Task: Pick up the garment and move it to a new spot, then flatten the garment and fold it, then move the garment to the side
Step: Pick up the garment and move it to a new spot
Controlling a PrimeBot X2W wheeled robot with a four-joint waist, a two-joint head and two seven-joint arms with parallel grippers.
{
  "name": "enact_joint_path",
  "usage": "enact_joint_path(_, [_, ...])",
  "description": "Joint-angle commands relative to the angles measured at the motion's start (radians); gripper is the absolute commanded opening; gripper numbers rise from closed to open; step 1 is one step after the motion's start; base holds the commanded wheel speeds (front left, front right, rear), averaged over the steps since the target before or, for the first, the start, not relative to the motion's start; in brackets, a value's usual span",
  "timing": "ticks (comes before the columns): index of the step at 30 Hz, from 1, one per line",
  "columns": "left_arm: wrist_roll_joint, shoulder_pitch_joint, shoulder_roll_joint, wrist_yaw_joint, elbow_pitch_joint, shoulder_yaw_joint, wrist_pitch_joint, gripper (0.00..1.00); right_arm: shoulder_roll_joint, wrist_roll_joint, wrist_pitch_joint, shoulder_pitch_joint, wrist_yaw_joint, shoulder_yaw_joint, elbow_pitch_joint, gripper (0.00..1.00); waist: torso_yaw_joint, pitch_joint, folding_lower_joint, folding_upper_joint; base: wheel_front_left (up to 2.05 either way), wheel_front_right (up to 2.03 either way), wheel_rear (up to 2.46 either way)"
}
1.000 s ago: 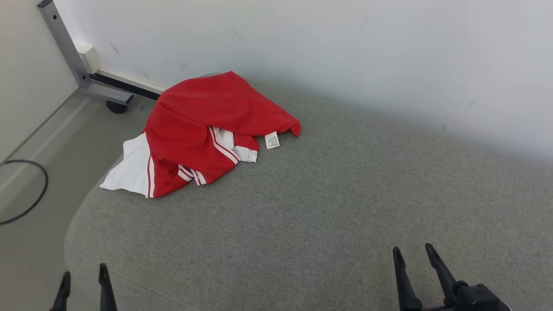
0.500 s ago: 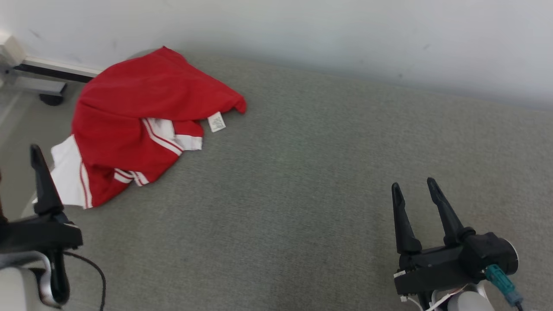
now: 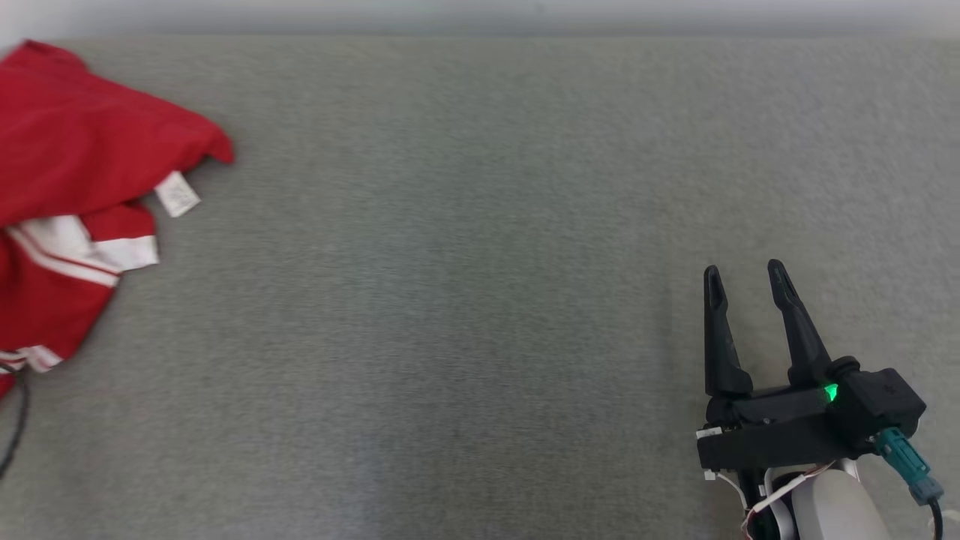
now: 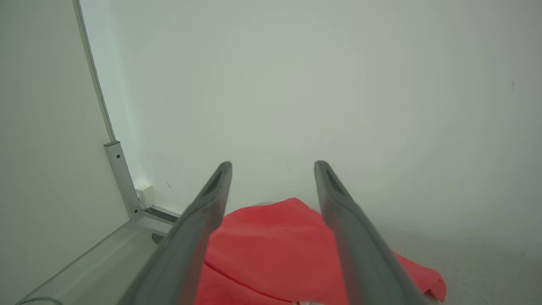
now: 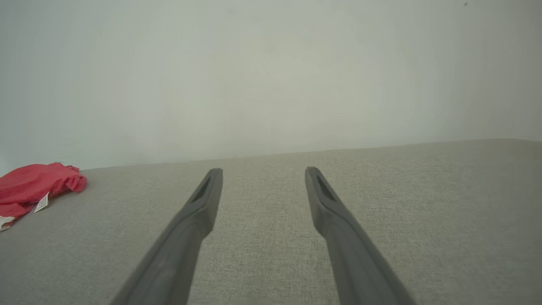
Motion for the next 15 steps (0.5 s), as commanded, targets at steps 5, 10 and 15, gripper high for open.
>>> enact_joint_path(5, [-0.048, -0.073, 0.089, 0.001, 0.096, -0.026, 0.086, 1.0, 0.001, 0.024, -0.001, -0.019, -0.002, 0.009, -0.008, 1.0, -0.128, 0.11, -0.0004, -0.0002, 0.0, 0.0, 0.0])
enact_joint_path(10, [-0.083, -0.099, 0.167, 0.001, 0.185, -0.073, 0.238, 1.0, 0.0, 0.037, -0.001, -0.021, -0.002, 0.006, -0.008, 1.0, -0.149, 0.114, -0.0004, -0.0002, 0.0, 0.0, 0.0])
enact_joint_path(15, [-0.126, -0.102, 0.226, 0.001, 0.238, -0.101, 0.352, 1.0, 0.0, 0.045, -0.001, -0.011, -0.002, -0.009, -0.005, 1.0, -0.155, 0.107, -0.0004, -0.0002, 0.0, 0.0, 0.0])
